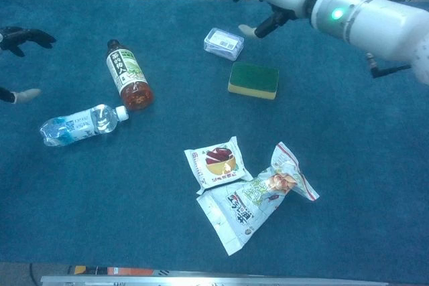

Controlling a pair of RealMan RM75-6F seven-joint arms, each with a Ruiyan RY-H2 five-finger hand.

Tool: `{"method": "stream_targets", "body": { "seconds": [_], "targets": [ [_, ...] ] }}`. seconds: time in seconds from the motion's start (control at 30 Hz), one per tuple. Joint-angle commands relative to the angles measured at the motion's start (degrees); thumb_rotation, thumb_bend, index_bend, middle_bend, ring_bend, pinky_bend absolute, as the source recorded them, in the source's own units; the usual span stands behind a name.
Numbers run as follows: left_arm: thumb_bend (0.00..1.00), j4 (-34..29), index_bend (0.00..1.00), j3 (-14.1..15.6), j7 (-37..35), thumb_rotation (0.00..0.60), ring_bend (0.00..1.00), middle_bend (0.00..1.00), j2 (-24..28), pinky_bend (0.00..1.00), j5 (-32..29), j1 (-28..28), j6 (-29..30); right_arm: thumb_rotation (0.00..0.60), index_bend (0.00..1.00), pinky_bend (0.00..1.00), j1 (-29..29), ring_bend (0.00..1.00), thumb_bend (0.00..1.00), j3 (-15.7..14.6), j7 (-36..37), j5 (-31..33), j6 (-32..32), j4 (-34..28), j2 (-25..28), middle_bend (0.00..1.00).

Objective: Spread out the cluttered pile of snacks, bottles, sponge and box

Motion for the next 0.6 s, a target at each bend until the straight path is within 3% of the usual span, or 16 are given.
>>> {"method": "stream_targets", "body": {
  "seconds": [0.03,0.37,0.6],
  "targets": [
    [0.26,1.5,0.16,-0.3,-0.1,0.600,0.11,0.22,-0.9,0.27,1.4,-1.4,-0.4,0.394,0.00,0.19,-1.9,0.10,0.41,-1.6,-2.0,-0.5,1.9,-2.9,2.9,0.18],
    [0.26,5.1,0.17,0.1,-3.0,0.600,0.12,0.21,-1.6,0.25,4.9,-8.1,-7.5,0.394,0.00,0.19,-6.5,0.10,0.41,-1.8,-1.6,-2.7,6.8,-12.2,11.3,0.19],
    [0.26,10.2,0.17,0.9,-5.4,0.600,0.11,0.18,-3.8,0.24,9.4,-12.6,-9.2,0.395,0.00,0.19,-11.0,0.11,0.41,-5.0,-2.9,-7.1,9.7,-19.5,17.3,0.19]
  ]
}}
